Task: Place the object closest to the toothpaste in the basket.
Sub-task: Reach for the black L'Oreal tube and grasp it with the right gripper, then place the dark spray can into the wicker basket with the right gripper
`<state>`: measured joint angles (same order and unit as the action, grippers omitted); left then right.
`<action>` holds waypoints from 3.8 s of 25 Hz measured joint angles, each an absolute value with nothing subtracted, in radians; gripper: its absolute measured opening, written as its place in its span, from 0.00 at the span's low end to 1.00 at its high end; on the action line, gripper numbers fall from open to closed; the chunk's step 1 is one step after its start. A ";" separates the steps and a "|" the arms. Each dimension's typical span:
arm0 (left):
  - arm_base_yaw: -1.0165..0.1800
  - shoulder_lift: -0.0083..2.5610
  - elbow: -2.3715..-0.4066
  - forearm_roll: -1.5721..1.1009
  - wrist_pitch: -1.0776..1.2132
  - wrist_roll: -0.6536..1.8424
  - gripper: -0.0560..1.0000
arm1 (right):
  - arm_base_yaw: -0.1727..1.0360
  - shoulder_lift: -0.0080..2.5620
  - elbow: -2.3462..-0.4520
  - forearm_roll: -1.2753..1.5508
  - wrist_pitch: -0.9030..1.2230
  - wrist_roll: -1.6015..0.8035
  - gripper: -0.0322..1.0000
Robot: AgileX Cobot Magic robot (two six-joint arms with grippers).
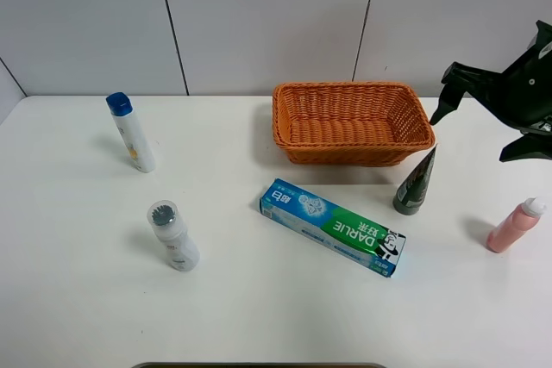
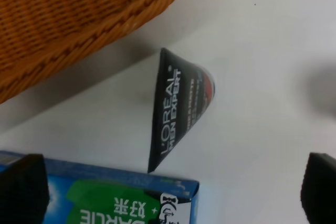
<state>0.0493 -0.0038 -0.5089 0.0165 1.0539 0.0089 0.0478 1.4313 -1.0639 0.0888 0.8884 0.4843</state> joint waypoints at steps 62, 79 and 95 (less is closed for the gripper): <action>0.049 -0.004 -0.509 0.018 1.054 0.009 0.94 | 0.100 1.857 -1.066 0.048 0.691 0.509 0.37; 0.049 -0.004 -0.509 0.018 1.054 0.009 0.94 | 0.100 1.857 -1.066 0.045 0.681 0.509 0.37; 0.049 -0.004 -0.509 0.018 1.054 0.009 0.94 | 0.100 1.672 -1.068 0.029 0.746 0.426 0.37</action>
<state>0.0493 -0.0038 -0.5089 0.0177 1.0539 0.0089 0.0996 1.6723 -1.0680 0.0293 0.7462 0.4263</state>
